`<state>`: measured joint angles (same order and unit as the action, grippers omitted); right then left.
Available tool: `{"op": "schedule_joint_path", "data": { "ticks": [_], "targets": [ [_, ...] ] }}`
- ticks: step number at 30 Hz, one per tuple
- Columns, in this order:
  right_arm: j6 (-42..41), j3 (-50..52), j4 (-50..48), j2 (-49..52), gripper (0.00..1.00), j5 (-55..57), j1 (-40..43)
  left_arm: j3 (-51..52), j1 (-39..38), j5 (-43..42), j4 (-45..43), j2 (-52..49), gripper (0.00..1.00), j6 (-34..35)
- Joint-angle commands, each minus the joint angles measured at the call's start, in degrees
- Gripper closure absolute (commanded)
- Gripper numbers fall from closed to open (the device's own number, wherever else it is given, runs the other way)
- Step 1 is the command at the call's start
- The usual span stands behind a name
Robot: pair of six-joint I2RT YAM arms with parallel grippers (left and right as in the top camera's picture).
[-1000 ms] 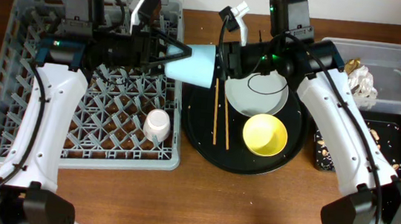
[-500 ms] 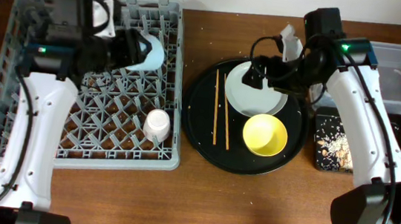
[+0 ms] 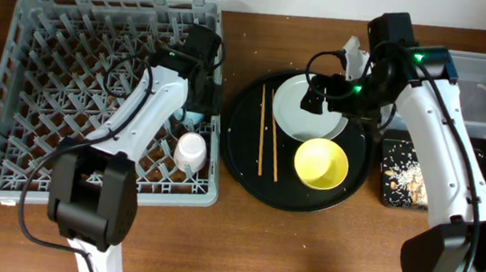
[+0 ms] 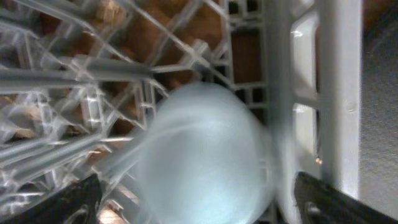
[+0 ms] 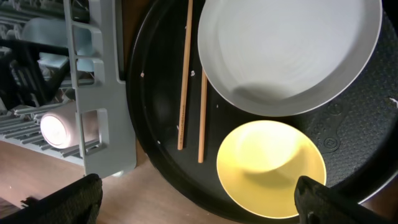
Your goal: Sort waste into correct bins and load items into the dishwasher rack
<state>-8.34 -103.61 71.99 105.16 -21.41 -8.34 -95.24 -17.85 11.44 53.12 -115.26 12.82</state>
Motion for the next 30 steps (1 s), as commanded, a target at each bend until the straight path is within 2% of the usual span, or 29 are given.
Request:
{"op": "schedule_joint_path", "data": {
  "ticks": [1,4,7,10,17,18,20,23,27,30],
  "targets": [
    [1.05,0.09,0.02,0.09,0.00,1.18,-0.26,-3.80,0.37,-0.04,1.70,-0.22,0.01,-0.50],
    [1.03,0.09,-0.81,0.09,0.05,6.08,-0.26,-18.71,0.17,-0.07,12.98,1.46,0.01,-0.52],
    [-1.84,0.55,-5.53,0.79,0.16,18.21,-0.26,-35.52,-0.52,-2.91,24.57,4.09,0.01,-0.48],
    [-3.02,0.70,-7.15,4.46,0.22,19.12,-0.26,-43.47,-0.46,-3.06,28.50,7.30,0.01,-0.07],
    [-3.15,0.85,-8.37,14.71,0.30,18.40,-0.83,-43.76,-0.50,-2.86,32.52,9.53,0.01,-0.07],
    [-3.15,0.85,-8.11,14.73,0.30,18.43,-1.11,-43.71,-0.63,-3.87,32.92,9.53,0.01,-0.07],
    [-4.44,0.85,-4.79,14.73,0.31,18.01,-1.44,-43.47,-0.66,-11.91,34.42,9.29,0.01,0.96],
    [-5.70,0.46,-0.79,14.10,0.31,15.58,-1.29,-39.56,-2.47,-13.84,35.01,8.98,0.01,5.33],
    [-5.75,-2.64,3.13,7.89,0.32,14.27,0.98,-27.56,-8.83,-13.79,28.09,8.76,0.02,11.89],
    [-7.19,-4.83,5.07,-1.95,0.33,14.12,9.40,-14.40,-15.72,-13.64,15.39,8.72,0.05,16.74]
  ]
}}
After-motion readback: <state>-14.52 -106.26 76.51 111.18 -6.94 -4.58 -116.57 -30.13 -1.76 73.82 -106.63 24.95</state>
